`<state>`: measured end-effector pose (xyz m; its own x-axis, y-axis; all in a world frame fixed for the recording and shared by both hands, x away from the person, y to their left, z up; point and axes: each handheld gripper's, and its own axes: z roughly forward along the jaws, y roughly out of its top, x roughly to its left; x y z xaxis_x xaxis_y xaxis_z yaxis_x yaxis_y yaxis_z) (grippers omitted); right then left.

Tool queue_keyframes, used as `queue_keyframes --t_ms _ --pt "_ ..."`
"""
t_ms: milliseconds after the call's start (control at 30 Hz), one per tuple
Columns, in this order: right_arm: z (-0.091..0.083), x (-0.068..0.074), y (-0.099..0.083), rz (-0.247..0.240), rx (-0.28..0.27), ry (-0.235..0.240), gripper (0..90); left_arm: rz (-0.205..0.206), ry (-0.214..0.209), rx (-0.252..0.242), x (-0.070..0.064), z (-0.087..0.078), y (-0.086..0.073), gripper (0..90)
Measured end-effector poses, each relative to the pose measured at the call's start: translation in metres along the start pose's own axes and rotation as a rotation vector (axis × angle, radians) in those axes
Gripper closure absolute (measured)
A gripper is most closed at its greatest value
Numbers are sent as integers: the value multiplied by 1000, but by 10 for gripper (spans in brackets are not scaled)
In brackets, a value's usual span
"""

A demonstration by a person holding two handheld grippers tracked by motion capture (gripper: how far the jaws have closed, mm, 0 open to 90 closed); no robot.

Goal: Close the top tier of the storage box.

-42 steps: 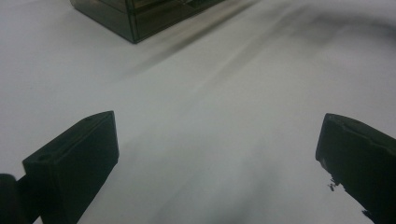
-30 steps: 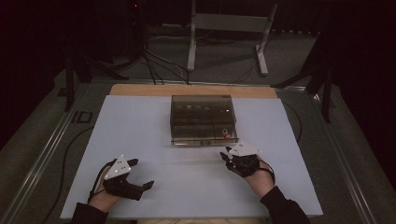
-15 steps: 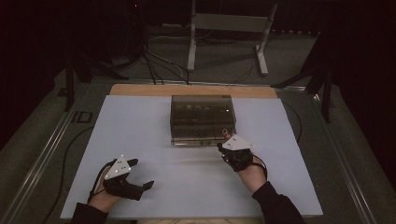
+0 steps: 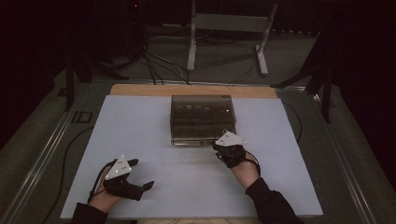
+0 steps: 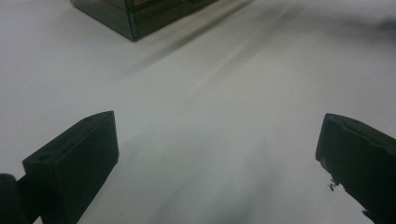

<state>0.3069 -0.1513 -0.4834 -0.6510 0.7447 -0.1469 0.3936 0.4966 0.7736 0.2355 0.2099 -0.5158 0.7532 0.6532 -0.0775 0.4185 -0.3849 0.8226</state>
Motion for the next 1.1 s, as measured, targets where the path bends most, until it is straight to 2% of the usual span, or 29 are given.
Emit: queue_keyframes --t_ms 1100 --pt "4 -2 4 10 4 -10 900 -4 -4 -5 1 0 0 1"
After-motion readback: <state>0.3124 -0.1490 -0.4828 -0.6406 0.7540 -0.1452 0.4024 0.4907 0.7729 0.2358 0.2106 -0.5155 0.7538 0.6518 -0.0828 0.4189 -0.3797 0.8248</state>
